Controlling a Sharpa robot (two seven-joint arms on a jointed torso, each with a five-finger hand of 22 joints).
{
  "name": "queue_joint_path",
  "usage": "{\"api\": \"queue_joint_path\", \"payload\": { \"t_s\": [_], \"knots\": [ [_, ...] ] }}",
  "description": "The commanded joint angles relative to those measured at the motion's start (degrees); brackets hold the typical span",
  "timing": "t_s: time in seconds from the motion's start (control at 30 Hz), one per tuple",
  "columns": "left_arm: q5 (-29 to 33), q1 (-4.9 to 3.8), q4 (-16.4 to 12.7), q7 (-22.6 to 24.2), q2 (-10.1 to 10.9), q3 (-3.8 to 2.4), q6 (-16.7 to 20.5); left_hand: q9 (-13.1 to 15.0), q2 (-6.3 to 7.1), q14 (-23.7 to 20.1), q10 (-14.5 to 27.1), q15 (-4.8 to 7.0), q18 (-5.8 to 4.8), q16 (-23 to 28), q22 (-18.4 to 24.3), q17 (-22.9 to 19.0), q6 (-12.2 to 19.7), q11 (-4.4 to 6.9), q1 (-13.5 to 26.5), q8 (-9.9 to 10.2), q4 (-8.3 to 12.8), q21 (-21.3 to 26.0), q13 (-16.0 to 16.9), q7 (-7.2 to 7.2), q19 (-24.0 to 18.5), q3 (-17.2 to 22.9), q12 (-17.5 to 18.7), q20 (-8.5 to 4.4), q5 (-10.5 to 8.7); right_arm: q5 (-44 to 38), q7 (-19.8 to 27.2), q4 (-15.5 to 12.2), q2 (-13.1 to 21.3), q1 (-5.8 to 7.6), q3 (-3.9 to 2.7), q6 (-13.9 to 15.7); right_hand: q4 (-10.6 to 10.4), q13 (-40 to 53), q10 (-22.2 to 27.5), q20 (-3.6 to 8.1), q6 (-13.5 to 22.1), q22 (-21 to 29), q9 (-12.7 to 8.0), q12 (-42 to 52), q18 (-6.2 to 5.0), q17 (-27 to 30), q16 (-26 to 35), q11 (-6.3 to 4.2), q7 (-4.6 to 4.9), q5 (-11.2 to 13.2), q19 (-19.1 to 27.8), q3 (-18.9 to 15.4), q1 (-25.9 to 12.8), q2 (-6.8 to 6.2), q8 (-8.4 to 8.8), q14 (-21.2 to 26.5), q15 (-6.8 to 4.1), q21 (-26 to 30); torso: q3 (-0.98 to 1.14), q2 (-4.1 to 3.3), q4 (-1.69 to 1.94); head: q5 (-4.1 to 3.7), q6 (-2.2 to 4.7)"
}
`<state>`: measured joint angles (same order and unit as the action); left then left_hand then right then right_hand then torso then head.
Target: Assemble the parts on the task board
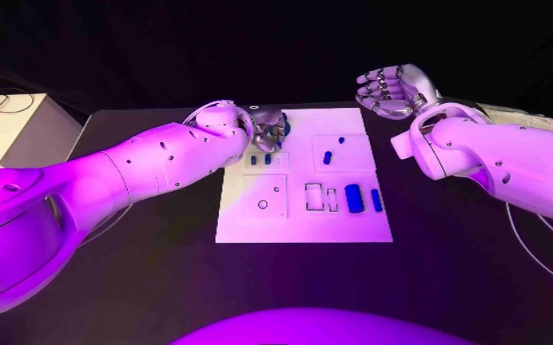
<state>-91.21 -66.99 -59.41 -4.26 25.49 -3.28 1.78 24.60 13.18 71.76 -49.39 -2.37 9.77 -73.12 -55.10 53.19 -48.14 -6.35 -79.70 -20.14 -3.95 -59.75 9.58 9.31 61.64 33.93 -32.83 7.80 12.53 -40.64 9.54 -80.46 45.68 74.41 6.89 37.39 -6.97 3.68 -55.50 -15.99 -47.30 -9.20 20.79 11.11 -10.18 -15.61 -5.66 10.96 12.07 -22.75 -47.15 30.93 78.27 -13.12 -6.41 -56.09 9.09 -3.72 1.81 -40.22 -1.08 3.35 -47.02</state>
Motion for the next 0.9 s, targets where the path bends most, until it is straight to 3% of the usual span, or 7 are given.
{"api": "queue_joint_path", "payload": {
  "t_s": [0.03,0.9],
  "knots": [
    [0.1,0.18,0.2,0.2,-0.2,0.06,-1.1,-0.1,-0.21,0.3,-0.5,0.07,-0.94,-0.4,-0.1,-0.1,-0.4,-0.01,-0.4,0.4,-0.1,-0.4,-0.1,-0.17,0.3,0.3,0.3,0.05,-0.01,-0.1,0.8,-0.1,-0.1,-0.01,-0.02,-0.8,0.3,-0.1,-0.2,-0.03,-0.5,0.1,-0.1,-0.1,-0.34,0.1,0.2,0.22,2.46,-0.1,-0.3,0.1,-0.3,0.21,-0.08,-0.4,0.17,0.0,-0.01,-0.02,-0.03,0.04,-0.02],
    [0.2,0.69,-0.4,1.6,-0.3,0.50,-0.6,-0.1,-0.95,2.0,-3.8,1.11,-1.57,-3.1,-3.7,2.1,-3.2,1.25,-0.9,0.0,1.2,-3.8,-0.4,-1.08,2.3,1.1,0.6,-0.86,-0.08,-0.1,0.7,-0.1,-0.1,-0.01,-0.02,-1.3,0.3,-0.1,-0.2,-0.05,-0.6,0.3,-0.1,-0.1,-0.32,0.2,0.3,0.24,2.50,-0.1,-0.3,0.1,-0.4,0.21,-0.10,-0.4,0.20,0.1,-0.06,0.01,-0.04,-0.11,-0.67]
  ]
}}
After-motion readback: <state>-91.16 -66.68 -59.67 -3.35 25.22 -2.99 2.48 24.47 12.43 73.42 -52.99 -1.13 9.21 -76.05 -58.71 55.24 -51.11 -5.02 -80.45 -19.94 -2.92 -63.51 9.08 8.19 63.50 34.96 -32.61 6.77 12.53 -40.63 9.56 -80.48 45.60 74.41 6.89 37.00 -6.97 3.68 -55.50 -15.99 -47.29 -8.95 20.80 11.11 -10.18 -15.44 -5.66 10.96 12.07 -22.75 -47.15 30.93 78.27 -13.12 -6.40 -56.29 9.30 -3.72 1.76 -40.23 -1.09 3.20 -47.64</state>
